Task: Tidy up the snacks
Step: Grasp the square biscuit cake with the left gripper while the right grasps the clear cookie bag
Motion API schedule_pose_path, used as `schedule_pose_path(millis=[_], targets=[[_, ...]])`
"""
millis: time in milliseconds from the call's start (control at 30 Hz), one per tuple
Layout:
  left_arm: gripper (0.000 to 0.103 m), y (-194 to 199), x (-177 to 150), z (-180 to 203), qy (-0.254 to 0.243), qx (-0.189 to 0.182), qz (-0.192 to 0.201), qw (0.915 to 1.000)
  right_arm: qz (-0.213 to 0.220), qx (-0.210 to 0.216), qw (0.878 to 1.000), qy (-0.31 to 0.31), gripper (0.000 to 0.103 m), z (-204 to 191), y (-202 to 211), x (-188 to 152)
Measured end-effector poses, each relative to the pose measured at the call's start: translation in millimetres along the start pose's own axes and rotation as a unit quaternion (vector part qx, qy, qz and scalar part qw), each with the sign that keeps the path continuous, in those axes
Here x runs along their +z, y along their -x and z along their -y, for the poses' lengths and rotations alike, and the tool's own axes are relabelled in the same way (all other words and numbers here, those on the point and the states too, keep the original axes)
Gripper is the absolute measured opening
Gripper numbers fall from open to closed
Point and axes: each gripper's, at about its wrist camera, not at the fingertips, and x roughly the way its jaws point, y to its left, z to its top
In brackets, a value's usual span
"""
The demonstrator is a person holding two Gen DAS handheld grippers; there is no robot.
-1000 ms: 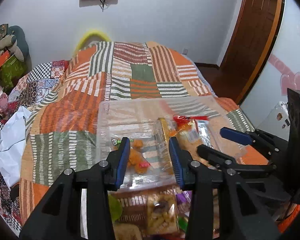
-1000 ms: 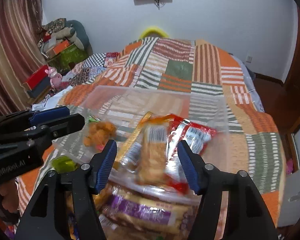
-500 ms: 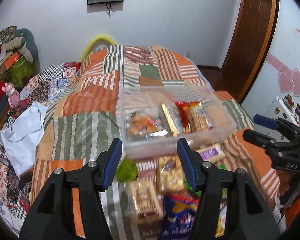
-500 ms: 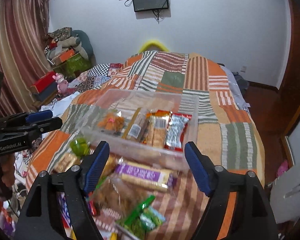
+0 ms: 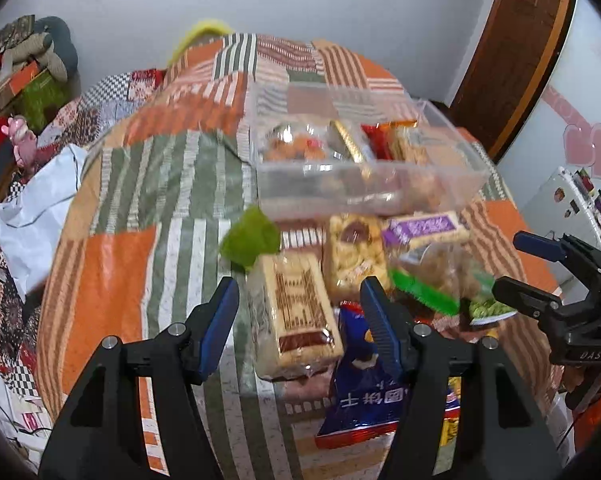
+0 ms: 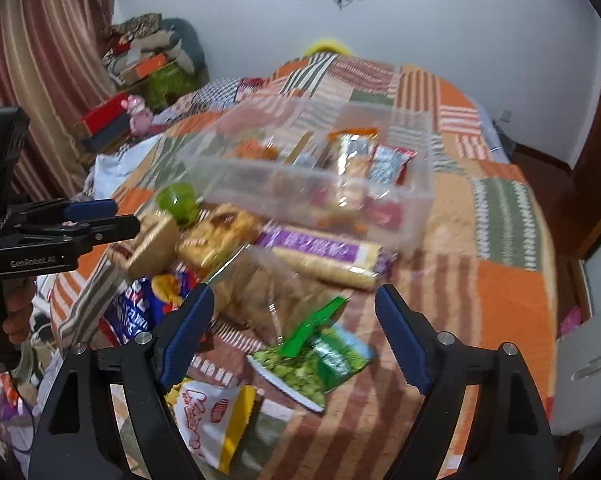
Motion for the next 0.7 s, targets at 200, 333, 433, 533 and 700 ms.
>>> schedule_pose_path(millis=[200, 333, 433, 533, 700], targets=[[0.063, -21, -9, 1, 0.002, -0.001, -0.023, 0.9997, -0.028, 0.016, 0.999, 0.000, 0.081, -8, -23, -3], [0.063, -34, -13, -1, 0.005, -0.002, -0.033, 0.9994, -0.047, 0.015, 0.999, 0.004, 0.081, -13, -36, -5], [0.062, -41, -15, -4, 0.011, -0.004, -0.036, 0.9993, -0.047, 0.002, 0.999, 0.012, 0.086, -14, -40, -5], [0.056, -44, -17, -9, 0.024, -0.012, -0.033, 0.9991, -0.046, 0.001, 0.999, 0.013, 0.086, -13, -43, -3], [0.039, -43, -19, -8, 0.014, -0.004, -0.020, 0.9997, -0.040, -0.005, 0.999, 0.011, 0.084, -13, -47, -2]])
